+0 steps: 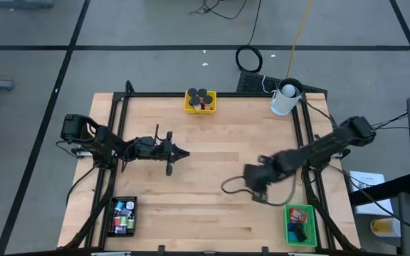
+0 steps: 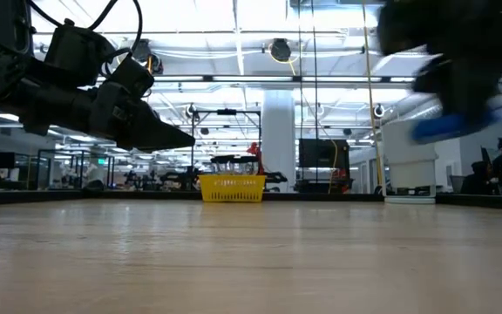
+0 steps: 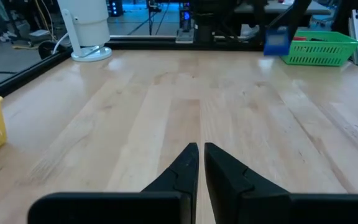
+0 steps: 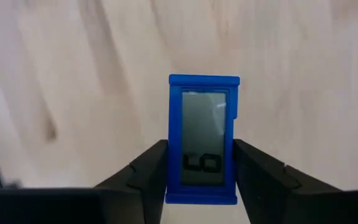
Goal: Pick & Place Office items
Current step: Put the dark blue digital timer into the green bin, then return to Home Position
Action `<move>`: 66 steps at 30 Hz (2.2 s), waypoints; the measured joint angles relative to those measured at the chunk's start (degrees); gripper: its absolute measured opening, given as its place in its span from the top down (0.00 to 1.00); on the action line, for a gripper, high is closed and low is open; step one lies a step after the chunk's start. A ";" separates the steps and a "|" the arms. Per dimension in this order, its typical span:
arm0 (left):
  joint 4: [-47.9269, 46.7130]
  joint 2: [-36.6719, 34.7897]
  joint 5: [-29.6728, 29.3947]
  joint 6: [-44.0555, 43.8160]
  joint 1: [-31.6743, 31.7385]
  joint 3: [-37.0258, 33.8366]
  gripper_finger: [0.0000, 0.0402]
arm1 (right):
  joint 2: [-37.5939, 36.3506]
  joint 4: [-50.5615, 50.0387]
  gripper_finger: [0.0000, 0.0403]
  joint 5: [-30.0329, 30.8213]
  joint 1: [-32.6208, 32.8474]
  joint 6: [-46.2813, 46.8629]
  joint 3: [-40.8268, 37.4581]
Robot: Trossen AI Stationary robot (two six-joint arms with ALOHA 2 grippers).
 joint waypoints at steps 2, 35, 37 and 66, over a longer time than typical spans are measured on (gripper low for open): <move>-0.18 0.00 0.00 -0.05 0.00 0.00 0.91 | -2.09 -3.67 0.61 0.03 4.69 7.85 0.01; -1.13 0.01 -0.02 0.56 0.00 0.00 0.91 | -2.16 -6.90 0.60 -2.84 49.18 93.75 0.01; -1.34 0.00 -0.04 0.54 0.00 0.00 0.91 | -1.39 -5.78 0.60 -2.83 49.12 94.01 0.01; -1.34 0.02 -0.05 0.77 0.00 0.00 0.91 | 0.97 -3.70 0.49 -7.68 47.67 89.96 0.00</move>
